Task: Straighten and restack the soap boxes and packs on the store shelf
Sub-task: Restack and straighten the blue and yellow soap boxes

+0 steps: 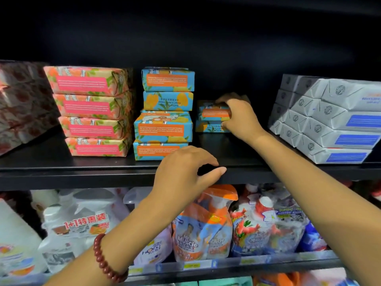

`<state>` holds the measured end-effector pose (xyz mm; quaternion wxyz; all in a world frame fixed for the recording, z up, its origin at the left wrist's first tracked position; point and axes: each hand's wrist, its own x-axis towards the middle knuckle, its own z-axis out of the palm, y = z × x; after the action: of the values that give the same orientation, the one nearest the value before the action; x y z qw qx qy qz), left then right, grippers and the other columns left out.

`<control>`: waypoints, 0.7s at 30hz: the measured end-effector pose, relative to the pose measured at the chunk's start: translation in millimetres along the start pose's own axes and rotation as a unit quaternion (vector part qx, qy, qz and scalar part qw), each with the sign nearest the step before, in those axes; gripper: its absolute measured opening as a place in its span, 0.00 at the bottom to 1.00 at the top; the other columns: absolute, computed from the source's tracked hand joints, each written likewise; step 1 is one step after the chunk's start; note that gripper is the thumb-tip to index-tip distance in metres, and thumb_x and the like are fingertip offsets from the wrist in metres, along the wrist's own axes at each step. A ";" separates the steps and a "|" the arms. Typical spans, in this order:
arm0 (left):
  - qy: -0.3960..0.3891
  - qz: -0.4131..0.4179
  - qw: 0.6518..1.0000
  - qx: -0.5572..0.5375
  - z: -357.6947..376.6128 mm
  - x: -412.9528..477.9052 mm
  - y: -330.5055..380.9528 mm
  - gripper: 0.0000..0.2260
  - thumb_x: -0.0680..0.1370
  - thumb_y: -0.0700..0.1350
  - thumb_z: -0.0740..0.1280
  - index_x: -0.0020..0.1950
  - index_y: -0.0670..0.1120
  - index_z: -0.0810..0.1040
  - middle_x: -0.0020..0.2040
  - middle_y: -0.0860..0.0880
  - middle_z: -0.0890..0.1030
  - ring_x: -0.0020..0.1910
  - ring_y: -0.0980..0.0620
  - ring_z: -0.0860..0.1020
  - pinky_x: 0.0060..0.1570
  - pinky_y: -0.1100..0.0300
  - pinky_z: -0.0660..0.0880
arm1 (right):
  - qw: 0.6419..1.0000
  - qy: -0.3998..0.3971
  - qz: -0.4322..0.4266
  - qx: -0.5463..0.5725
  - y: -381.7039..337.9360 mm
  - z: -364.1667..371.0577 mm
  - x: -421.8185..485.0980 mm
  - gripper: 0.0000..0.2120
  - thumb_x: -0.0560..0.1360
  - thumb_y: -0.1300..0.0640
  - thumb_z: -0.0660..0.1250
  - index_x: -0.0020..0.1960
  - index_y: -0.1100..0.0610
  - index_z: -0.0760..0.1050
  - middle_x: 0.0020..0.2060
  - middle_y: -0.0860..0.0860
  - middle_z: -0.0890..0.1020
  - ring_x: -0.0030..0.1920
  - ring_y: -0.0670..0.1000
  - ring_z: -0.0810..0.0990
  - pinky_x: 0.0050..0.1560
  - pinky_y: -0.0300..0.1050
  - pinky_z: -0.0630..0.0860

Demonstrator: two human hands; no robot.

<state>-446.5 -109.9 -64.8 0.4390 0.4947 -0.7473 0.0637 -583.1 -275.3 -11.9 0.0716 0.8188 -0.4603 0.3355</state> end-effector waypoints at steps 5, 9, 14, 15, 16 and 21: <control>-0.007 -0.006 1.000 0.001 -0.6 0.2 0.0 0.09 0.73 0.52 0.72 0.46 0.48 0.84 0.45 0.54 0.84 0.47 0.55 0.80 0.43 0.55 0.77 | 1.000 0.017 -0.023 0.005 -1.5 -9.0 -13.3 0.22 0.69 0.66 0.69 0.63 0.56 0.72 0.58 0.55 0.75 0.61 0.57 0.68 0.53 0.47 0.69; -0.012 -0.004 1.000 0.004 -0.9 -0.1 0.0 0.09 0.73 0.53 0.71 0.47 0.48 0.84 0.45 0.54 0.84 0.47 0.55 0.79 0.43 0.55 0.77 | 0.999 0.006 -0.054 0.006 2.6 -21.2 -30.7 0.22 0.70 0.63 0.71 0.63 0.55 0.73 0.56 0.53 0.76 0.58 0.52 0.68 0.50 0.38 0.63; -0.015 -0.007 1.000 -0.026 -1.3 0.3 -3.7 0.10 0.74 0.54 0.70 0.47 0.48 0.84 0.44 0.55 0.84 0.46 0.59 0.79 0.44 0.59 0.76 | 0.988 0.085 -0.076 0.107 -2.4 -40.0 -67.9 0.19 0.66 0.65 0.75 0.56 0.61 0.78 0.50 0.55 0.79 0.50 0.49 0.76 0.50 0.36 0.71; -0.009 -0.019 0.997 -0.068 -2.3 0.7 -4.0 0.11 0.74 0.54 0.69 0.46 0.48 0.84 0.43 0.56 0.84 0.44 0.60 0.80 0.44 0.61 0.76 | 0.986 0.101 -0.085 0.105 -4.3 -41.3 -75.9 0.19 0.66 0.65 0.75 0.56 0.61 0.78 0.49 0.55 0.79 0.50 0.50 0.76 0.51 0.36 0.71; 0.006 -0.037 0.992 -0.122 -4.2 0.8 -3.5 0.10 0.74 0.54 0.68 0.44 0.50 0.84 0.41 0.57 0.84 0.43 0.61 0.80 0.43 0.64 0.76 | 0.983 0.124 -0.093 0.100 -6.8 -42.1 -83.8 0.18 0.67 0.65 0.74 0.56 0.62 0.78 0.49 0.55 0.79 0.51 0.50 0.76 0.52 0.34 0.70; 0.002 -0.177 0.902 -0.394 -22.5 12.6 3.1 0.15 0.71 0.63 0.64 0.38 0.56 0.84 0.38 0.49 0.85 0.37 0.51 0.84 0.35 0.66 0.78 | 0.941 0.281 -0.170 0.076 -21.6 -44.3 -112.2 0.13 0.70 0.67 0.72 0.54 0.68 0.77 0.50 0.61 0.79 0.53 0.55 0.76 0.59 0.38 0.70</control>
<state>-437.2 -104.9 -41.0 0.6036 0.4055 -0.6107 -0.3134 -626.7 -165.0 -42.9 0.1914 0.7605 -0.2483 0.5686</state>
